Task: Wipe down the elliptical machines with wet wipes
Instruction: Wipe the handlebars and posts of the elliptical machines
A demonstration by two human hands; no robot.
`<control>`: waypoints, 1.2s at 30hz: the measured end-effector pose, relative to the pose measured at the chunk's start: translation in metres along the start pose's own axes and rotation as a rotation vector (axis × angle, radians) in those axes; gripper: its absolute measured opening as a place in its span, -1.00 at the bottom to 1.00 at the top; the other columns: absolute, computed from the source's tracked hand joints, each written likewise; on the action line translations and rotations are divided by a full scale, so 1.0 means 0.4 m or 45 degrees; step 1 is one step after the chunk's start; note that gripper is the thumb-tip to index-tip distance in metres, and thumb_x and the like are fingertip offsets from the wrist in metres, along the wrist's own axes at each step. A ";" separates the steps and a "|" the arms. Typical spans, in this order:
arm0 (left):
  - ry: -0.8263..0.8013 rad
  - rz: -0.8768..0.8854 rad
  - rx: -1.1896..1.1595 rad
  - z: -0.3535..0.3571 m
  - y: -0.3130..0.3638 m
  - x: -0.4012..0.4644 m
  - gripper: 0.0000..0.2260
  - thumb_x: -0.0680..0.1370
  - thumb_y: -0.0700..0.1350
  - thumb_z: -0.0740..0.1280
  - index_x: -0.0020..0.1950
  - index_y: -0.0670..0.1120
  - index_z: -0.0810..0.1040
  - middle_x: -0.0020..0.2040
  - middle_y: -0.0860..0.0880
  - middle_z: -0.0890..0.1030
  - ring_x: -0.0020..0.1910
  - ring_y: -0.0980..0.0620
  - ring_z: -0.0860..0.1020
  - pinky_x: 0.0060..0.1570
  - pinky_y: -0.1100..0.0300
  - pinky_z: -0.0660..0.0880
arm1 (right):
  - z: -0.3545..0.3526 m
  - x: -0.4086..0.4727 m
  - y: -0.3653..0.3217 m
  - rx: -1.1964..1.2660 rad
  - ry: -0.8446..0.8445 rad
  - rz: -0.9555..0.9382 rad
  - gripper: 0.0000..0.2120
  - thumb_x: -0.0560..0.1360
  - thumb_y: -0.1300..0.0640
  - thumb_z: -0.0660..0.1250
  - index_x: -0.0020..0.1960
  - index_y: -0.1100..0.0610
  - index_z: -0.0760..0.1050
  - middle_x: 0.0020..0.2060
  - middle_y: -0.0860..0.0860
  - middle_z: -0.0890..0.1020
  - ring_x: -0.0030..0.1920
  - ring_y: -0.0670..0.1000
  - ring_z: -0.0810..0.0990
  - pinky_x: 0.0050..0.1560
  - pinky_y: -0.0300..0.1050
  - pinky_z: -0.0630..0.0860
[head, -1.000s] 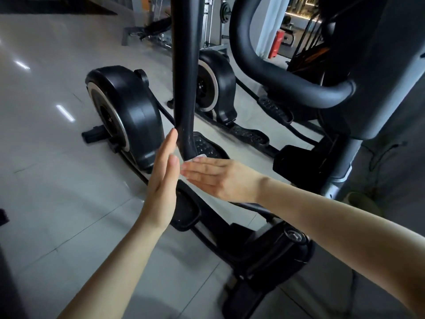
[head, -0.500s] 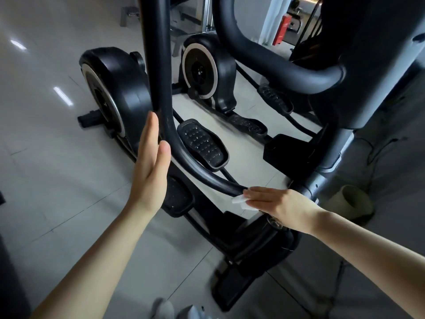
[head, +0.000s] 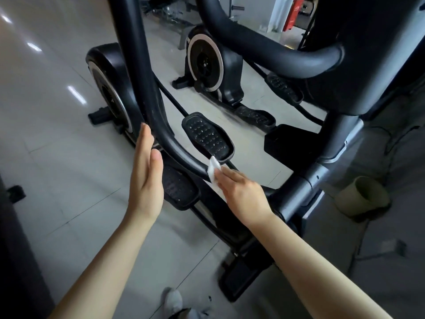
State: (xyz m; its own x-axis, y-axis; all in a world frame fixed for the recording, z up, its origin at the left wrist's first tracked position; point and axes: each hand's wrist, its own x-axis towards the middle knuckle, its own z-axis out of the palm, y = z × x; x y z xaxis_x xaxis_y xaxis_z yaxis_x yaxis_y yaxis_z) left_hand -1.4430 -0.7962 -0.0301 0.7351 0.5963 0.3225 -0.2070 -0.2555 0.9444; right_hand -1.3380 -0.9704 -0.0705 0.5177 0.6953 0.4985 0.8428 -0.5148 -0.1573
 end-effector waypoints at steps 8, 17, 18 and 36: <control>0.144 -0.024 0.099 0.045 -0.062 -0.080 -0.62 0.61 0.15 0.04 0.42 0.17 0.30 0.49 0.34 0.13 0.54 0.13 0.18 0.49 -0.07 0.22 | -0.181 -0.083 0.159 -0.375 -0.442 0.360 -0.86 0.43 0.20 0.37 -0.20 -0.03 0.60 -0.23 -0.09 0.63 -0.10 0.10 0.58 -0.17 -0.08 0.42; 0.231 -0.054 0.010 0.045 -0.034 -0.068 -0.67 0.60 0.13 0.07 0.37 0.22 0.31 0.44 0.10 0.39 0.45 0.19 0.34 0.47 0.00 0.28 | -0.018 -0.014 0.036 -0.106 0.060 0.112 -0.76 0.26 0.31 0.60 -0.20 0.07 0.62 -0.29 -0.07 0.64 -0.42 -0.01 0.59 -0.55 -0.31 0.18; 0.218 -0.039 0.021 0.040 -0.026 -0.060 -0.67 0.61 0.11 0.07 0.38 0.21 0.30 0.45 0.07 0.38 0.45 0.21 0.33 0.47 0.10 0.28 | 0.002 0.008 0.006 -0.033 0.123 0.094 -0.76 0.26 0.33 0.60 -0.20 0.09 0.63 -0.26 -0.05 0.67 -0.41 0.01 0.61 -0.58 -0.32 0.29; 0.143 0.049 -0.132 -0.069 0.144 0.064 -0.55 0.54 0.23 0.15 0.36 0.09 0.46 0.29 0.11 0.58 0.29 0.15 0.53 0.26 0.36 0.40 | -0.050 0.372 -0.280 0.958 0.882 0.164 -0.83 0.49 0.30 0.42 0.06 0.32 0.60 0.04 0.14 0.66 0.09 0.01 0.60 0.14 -0.26 0.50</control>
State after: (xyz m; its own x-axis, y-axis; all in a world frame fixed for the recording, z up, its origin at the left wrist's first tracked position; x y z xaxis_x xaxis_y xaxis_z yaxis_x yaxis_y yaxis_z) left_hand -1.4538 -0.7745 0.0344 0.6496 0.6705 0.3584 -0.3037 -0.2034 0.9308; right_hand -1.3584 -0.8191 0.0384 0.6131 0.0931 0.7845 0.7842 0.0484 -0.6186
